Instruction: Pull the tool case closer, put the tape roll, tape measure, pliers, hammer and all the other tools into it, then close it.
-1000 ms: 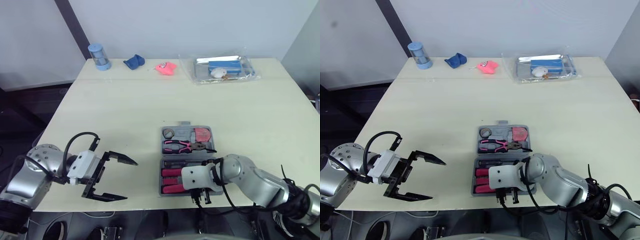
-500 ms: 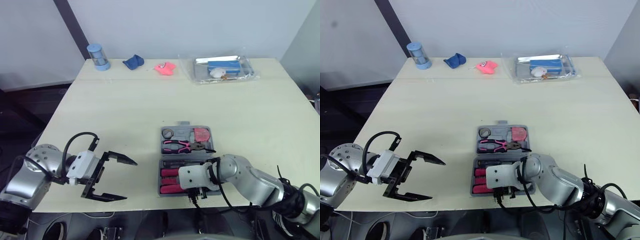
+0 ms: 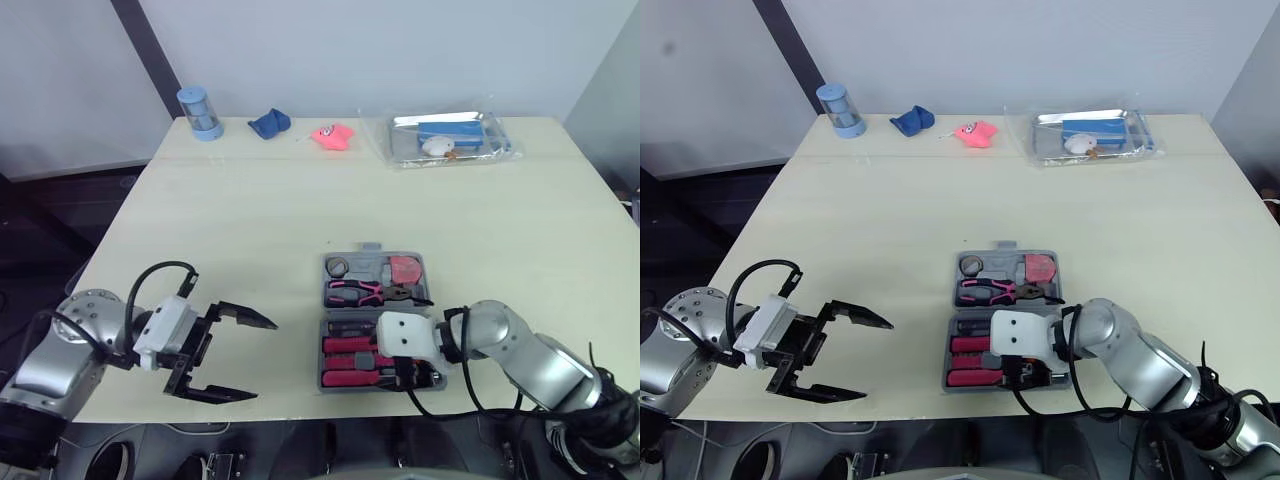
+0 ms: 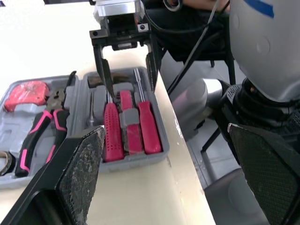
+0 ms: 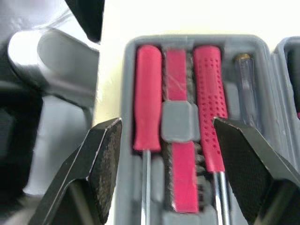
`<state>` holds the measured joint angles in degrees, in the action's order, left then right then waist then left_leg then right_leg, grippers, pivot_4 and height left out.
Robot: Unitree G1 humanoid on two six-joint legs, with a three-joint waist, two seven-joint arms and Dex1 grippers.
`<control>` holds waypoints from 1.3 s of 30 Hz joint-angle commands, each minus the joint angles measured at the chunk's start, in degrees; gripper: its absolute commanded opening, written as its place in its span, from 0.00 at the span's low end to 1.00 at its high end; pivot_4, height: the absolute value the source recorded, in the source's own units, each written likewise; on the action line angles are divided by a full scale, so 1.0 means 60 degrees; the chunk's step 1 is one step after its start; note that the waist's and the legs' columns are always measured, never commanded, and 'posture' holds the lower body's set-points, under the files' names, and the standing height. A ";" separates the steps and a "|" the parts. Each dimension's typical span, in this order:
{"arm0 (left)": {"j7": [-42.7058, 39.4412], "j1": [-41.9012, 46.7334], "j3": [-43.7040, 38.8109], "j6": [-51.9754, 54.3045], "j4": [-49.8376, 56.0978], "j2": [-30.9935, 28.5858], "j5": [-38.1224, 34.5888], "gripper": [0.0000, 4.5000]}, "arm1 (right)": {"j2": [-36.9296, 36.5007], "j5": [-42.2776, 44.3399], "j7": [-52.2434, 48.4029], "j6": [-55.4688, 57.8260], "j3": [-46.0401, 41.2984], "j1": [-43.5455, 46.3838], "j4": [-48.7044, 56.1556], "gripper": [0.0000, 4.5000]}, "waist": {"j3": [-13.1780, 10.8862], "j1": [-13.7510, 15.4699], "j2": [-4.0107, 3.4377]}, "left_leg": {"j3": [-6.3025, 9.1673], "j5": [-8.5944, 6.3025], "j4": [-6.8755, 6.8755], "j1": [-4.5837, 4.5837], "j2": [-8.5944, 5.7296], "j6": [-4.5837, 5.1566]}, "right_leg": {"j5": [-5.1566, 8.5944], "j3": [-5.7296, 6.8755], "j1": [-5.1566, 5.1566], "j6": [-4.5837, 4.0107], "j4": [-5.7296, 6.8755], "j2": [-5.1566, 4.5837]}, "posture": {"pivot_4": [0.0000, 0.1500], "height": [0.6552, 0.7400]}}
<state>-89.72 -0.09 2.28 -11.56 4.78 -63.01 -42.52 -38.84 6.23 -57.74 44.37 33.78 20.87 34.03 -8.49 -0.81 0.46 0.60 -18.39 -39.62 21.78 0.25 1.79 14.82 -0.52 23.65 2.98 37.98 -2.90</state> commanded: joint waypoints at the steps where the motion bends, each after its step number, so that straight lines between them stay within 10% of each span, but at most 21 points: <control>1: -0.0464 0.0166 -0.0266 0.0258 0.0333 0.0102 -0.0240 1.00 | 0.0039 0.0396 -0.0098 -0.1132 -0.0545 -0.0394 -0.0102 0.62 | 0.0000 0.0001 0.0000 | 0.0000 0.0000 0.0000 0.0000 0.0000 0.0000 | 0.0000 0.0000 -0.0001 0.0000 -0.0001 0.0000 | 1.00 1.00; 8: -0.0464 0.0344 -0.0314 0.0554 0.0419 0.0309 -0.0212 1.00 | 0.0214 0.0219 -0.0366 -0.3340 -0.0382 -0.0927 -0.1470 0.01 | 0.0000 0.0000 0.0001 | -0.0004 0.0001 0.0000 -0.0003 -0.0001 -0.0001 | 0.0000 -0.0003 -0.0001 0.0000 0.0000 0.0002 | 1.00 1.00; 27: -0.0464 0.0284 -0.0356 0.0559 0.0419 0.0405 -0.0062 1.00 | 0.0376 -0.1040 -0.0593 -0.5289 0.0176 -0.1433 -0.3719 0.01 | 0.0001 0.0008 0.0002 | -0.0007 0.0002 0.0000 -0.0009 0.0000 -0.0003 | 0.0000 -0.0005 -0.0005 0.0000 0.0002 0.0004 | 1.00 1.00; 39: -0.0271 0.0190 -0.0727 0.0967 0.0404 0.0961 0.0061 1.00 | 0.0519 0.0647 0.0062 -0.4436 -0.2113 -0.2169 -0.2229 0.01 | 0.0002 0.0032 0.0004 | -0.0004 0.0002 -0.0001 -0.0009 0.0000 -0.0003 | 0.0000 -0.0005 -0.0010 0.0000 0.0003 0.0003 | 1.00 1.00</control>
<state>-89.88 1.37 0.02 -6.49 6.13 -57.54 -41.82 -35.69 7.92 -58.46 17.23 23.73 8.83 18.08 -8.48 -0.62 0.48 0.59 -18.38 -39.63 21.74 0.24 1.77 14.82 -0.53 23.59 2.98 37.99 -2.88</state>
